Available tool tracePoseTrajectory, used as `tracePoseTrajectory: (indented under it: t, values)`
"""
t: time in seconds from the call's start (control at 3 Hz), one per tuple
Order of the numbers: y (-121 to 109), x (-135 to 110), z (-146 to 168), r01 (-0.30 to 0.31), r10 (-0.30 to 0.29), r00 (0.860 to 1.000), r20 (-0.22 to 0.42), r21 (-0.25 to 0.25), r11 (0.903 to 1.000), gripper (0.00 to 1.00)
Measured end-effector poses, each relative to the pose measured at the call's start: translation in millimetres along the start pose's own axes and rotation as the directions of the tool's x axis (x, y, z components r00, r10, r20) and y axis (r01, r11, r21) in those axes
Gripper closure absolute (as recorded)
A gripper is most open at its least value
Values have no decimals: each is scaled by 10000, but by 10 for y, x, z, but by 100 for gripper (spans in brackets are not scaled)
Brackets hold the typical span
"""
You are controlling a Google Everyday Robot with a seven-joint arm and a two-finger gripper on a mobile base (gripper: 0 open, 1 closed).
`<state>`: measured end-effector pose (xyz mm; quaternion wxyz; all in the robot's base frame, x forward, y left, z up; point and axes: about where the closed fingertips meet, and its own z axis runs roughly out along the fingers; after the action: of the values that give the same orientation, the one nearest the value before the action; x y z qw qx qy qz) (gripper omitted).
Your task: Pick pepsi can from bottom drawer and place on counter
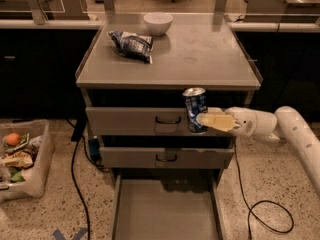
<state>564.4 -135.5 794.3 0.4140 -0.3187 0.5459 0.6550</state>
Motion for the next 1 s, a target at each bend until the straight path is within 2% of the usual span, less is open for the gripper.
tracePoseTrajectory:
  t: [0.33,0.67,1.0]
  values:
    - [92,-529,205,837,-821,9961,318,-522,9951,100]
    - [-4,-1062,338,1787,-1774,9837,300,-507,9826,100]
    - [-126,-1391,513,2296,-2321,9722,-320,-685,9709,100]
